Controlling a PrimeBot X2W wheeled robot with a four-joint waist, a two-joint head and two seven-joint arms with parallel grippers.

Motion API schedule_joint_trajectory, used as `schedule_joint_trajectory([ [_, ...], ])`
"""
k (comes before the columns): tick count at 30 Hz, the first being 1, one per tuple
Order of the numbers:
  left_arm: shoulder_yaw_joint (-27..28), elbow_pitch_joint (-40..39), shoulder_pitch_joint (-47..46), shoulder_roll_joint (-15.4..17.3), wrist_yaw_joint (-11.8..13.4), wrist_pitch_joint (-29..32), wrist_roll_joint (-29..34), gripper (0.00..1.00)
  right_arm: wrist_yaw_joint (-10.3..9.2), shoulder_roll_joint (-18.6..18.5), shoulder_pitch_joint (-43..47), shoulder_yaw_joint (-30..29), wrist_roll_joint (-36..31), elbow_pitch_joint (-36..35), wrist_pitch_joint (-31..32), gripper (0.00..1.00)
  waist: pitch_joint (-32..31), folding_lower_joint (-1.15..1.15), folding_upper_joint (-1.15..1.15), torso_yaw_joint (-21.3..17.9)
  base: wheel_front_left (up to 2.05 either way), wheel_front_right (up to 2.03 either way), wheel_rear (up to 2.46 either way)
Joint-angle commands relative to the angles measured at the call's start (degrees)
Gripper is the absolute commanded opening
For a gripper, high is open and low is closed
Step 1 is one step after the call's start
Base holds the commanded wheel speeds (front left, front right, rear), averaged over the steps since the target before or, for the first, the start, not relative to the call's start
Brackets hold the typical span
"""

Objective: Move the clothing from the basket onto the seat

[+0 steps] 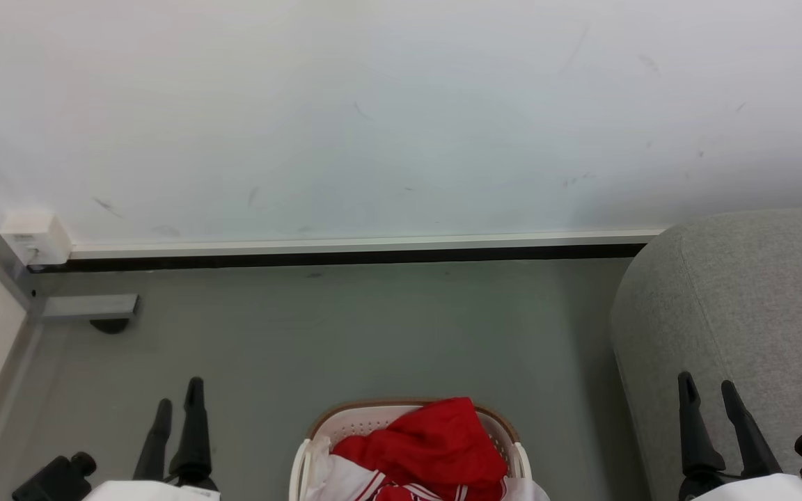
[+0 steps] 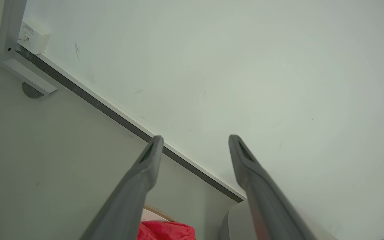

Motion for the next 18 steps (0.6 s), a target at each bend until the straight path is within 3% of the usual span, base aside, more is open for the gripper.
schedule_joint_trajectory([
  [1, 0.0, -0.7, 0.0, 0.5, -0.3, -0.5, 2.0, 1.00, -0.06, -0.6, 0.1, 0.2, -1.7, -0.8, -0.7, 1.00, 0.0, 0.00, 0.00, 0.0, 0.00, 0.00, 0.00],
  [18, -1.4, -1.3, 1.1, 0.6, 0.0, -3.1, 15.1, 1.00, -0.08, -0.7, 0.9, 1.0, -11.2, 0.0, -3.2, 1.00, -0.2, 0.00, 0.00, 0.1, 0.00, 0.00, 0.00],
])
